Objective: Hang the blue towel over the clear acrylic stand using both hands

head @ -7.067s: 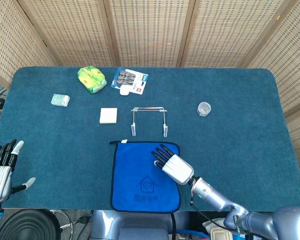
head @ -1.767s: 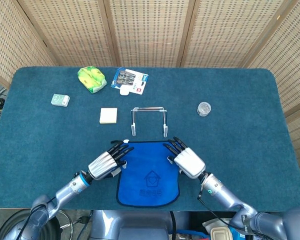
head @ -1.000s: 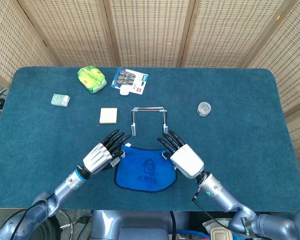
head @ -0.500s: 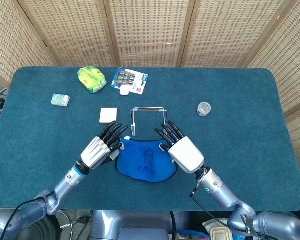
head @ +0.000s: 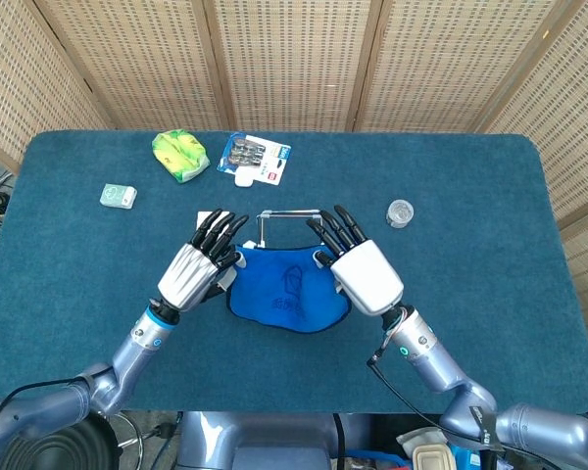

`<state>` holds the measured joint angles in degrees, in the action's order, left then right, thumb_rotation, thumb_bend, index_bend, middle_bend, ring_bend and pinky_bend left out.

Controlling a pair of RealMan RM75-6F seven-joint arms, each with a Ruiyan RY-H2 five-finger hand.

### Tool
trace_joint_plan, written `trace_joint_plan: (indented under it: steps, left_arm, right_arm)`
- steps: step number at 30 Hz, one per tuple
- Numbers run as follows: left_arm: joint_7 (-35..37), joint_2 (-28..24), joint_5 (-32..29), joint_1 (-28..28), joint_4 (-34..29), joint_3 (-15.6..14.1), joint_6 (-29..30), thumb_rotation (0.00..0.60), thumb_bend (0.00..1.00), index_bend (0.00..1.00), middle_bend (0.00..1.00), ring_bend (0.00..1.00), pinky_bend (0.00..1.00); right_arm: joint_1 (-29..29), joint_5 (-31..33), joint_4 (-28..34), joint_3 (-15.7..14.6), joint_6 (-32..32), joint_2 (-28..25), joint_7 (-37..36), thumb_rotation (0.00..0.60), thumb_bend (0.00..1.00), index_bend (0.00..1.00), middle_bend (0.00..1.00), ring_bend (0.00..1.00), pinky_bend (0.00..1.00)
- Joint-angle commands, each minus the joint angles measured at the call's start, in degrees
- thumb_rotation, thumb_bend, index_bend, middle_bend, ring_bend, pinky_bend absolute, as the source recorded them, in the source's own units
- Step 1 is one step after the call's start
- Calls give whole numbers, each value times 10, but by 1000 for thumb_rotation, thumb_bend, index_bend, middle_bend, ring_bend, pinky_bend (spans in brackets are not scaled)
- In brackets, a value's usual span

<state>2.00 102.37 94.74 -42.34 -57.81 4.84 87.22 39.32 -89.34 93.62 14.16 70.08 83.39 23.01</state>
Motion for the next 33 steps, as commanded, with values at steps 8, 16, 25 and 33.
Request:
trace_joint_plan:
  steps: [8, 16, 25, 33]
  left_arm:
    - [-46, -30, -29, -27, -46, 51, -44, 600, 695, 621, 0, 0, 0]
    - [-59, -36, -43, -51, -51, 84, -64, 600, 694, 621, 0, 0, 0]
    - [-47, -32, -75, -95, -8, 132, -102, 600, 695, 621, 0, 0, 0]
    - [-21, -20, -97, -121, 38, 151, -125, 600, 695, 621, 0, 0, 0]
  right_arm:
    - [31, 61, 16, 59, -23, -25, 20, 600, 672, 675, 139, 0, 0]
    - [55, 111, 7, 89, -47, -32, 15, 600, 672, 674, 139, 0, 0]
    - [98, 179, -50, 125, -83, -26, -19, 600, 672, 675, 139, 0, 0]
    - [127, 214, -96, 138, -102, -23, -35, 600, 672, 675, 139, 0, 0]
